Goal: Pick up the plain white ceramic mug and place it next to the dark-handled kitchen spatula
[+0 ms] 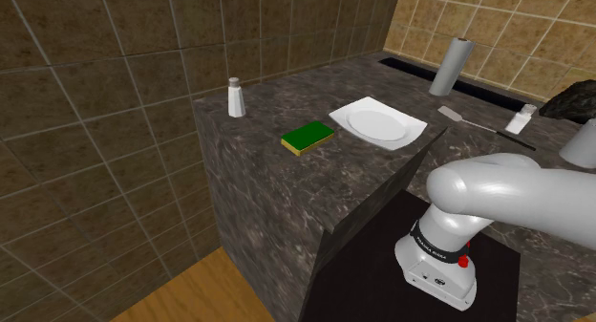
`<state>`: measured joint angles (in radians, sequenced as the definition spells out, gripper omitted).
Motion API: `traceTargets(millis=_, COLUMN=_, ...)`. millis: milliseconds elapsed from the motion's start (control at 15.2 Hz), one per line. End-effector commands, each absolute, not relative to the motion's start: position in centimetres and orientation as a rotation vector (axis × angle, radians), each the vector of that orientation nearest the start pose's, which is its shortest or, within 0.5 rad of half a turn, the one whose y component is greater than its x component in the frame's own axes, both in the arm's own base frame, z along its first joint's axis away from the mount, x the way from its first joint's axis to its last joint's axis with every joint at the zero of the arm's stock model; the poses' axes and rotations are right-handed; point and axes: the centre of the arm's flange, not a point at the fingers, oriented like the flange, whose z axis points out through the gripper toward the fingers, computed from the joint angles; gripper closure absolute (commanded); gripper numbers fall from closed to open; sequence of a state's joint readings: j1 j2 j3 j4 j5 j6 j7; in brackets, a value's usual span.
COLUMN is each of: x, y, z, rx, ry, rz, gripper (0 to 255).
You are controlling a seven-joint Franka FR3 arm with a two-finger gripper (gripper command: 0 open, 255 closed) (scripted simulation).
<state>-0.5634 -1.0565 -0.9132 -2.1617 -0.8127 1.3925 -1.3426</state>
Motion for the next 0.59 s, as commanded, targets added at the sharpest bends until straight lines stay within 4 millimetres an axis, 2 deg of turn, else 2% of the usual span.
traceTargets(millis=0, x=-18.2, y=-37.7, z=53.7, rx=-3.141, ry=-0.068, rz=0.062, gripper=255)
traceTargets(millis=132, x=-18.2, y=-37.7, z=52.5, rx=-3.141, ry=-0.068, rz=0.062, gripper=255)
traceTargets(millis=528, x=-18.2, y=-37.7, z=52.5, rx=-3.141, ry=-0.068, rz=0.062, gripper=255)
